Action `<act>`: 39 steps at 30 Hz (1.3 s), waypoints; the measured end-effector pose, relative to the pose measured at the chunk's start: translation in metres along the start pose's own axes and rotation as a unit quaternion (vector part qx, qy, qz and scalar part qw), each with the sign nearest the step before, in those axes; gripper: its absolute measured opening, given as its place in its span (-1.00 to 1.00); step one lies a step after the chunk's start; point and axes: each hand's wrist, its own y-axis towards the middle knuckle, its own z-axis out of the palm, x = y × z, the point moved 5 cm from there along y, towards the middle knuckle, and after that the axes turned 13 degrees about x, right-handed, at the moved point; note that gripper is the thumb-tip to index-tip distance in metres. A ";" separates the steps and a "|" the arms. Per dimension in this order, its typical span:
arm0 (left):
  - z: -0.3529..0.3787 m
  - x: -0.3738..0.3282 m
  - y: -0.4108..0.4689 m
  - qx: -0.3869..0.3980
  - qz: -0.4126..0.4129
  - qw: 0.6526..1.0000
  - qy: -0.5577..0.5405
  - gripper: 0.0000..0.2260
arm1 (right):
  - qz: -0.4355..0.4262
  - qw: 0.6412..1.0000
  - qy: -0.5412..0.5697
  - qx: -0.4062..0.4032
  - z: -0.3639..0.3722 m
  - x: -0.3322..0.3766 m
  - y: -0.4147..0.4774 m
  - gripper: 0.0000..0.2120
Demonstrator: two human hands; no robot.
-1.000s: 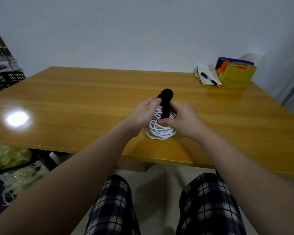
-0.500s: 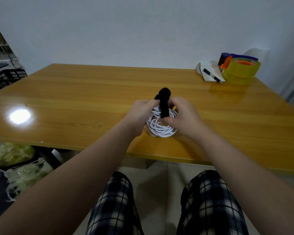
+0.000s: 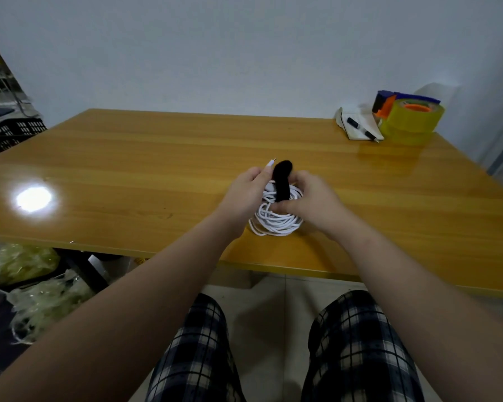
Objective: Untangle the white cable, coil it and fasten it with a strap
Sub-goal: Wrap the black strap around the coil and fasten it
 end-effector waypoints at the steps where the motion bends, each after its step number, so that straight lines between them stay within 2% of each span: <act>1: 0.000 0.001 0.002 0.005 -0.019 1.000 0.005 -0.72 | -0.018 1.000 0.011 -0.010 0.002 0.001 -0.001 -0.47; 4: -0.002 0.003 0.005 0.013 -0.076 0.996 0.038 -0.73 | -0.071 0.996 0.054 -0.005 0.005 0.003 -0.004 -0.30; 7: -0.003 -0.002 0.001 0.034 -0.075 0.992 0.097 -0.70 | -0.111 0.992 0.048 0.035 0.007 0.005 -0.006 0.00; 9: 0.000 -0.004 0.000 0.075 -0.056 0.989 0.111 -0.58 | -0.121 0.991 0.013 0.047 0.009 0.004 -0.004 -0.05; 11: 0.001 -0.004 0.001 0.090 -0.053 0.991 0.089 -0.57 | -0.123 0.992 -0.014 0.032 0.010 0.002 -0.001 -0.18; 14: -0.006 0.000 0.004 0.029 -0.083 0.995 0.056 -0.74 | -0.102 0.994 -0.028 -0.001 0.012 0.000 0.002 -0.23; 16: -0.007 0.000 0.003 -0.007 -0.074 0.996 0.052 -0.85 | -0.094 0.995 -0.032 -0.011 0.012 0.001 0.004 -0.23; 18: -0.007 0.002 0.002 -0.029 -0.033 0.997 0.063 -0.88 | -0.089 0.995 -0.045 -0.020 0.010 0.003 0.005 -0.23; 22: -0.008 0.001 -0.003 -0.052 -0.022 0.998 0.014 -0.92 | -0.102 0.994 -0.036 -0.020 0.010 0.007 0.002 -0.18; 27: -0.005 -0.005 -0.007 -0.006 0.007 0.999 0.033 -0.79 | -0.113 0.993 -0.003 0.033 0.012 0.006 0.000 -0.16; 31: 0.000 -0.004 -0.012 0.119 -0.006 0.986 0.114 -0.79 | -0.099 0.993 -0.010 0.067 0.013 -0.002 0.003 -0.20; 33: 0.000 -0.004 -0.012 0.154 -0.002 0.971 0.181 -0.76 | -0.094 0.993 -0.041 0.064 0.011 -0.001 0.004 -0.25; 36: -0.005 -0.009 -0.011 0.135 0.030 0.968 0.209 -0.75 | -0.087 0.989 -0.112 0.044 0.008 0.005 0.006 -0.34; 39: -0.009 -0.010 -0.011 0.109 0.060 0.975 0.182 -0.80 | -0.061 0.989 -0.118 0.065 0.005 0.006 0.007 -0.49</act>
